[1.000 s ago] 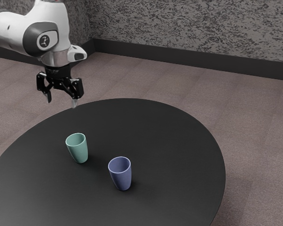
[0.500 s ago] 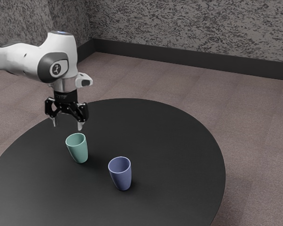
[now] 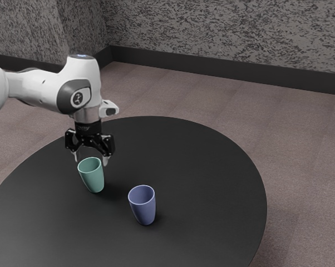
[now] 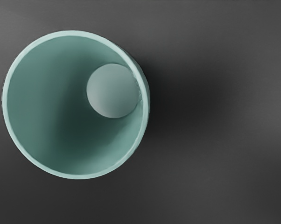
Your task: Place the left cup onto the right cup
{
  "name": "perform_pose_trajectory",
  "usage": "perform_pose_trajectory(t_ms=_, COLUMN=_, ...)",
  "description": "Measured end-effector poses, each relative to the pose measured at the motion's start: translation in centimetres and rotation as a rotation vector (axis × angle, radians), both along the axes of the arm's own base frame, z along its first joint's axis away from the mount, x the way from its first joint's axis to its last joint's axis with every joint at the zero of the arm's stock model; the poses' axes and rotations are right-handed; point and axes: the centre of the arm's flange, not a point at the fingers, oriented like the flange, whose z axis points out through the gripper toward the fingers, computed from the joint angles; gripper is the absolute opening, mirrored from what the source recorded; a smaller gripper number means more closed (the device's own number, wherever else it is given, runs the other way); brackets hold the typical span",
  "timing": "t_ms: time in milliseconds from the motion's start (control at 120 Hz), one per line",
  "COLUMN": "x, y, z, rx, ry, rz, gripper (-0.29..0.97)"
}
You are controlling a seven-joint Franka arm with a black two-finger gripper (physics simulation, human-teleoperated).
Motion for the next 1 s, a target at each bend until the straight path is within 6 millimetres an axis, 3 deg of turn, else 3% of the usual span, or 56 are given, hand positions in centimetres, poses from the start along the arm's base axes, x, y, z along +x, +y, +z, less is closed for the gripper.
perform_pose_trajectory(t_ms=1000, x=2.8, y=1.7, z=-4.8, rx=0.017, ry=-0.093, rz=0.006, gripper=0.68)
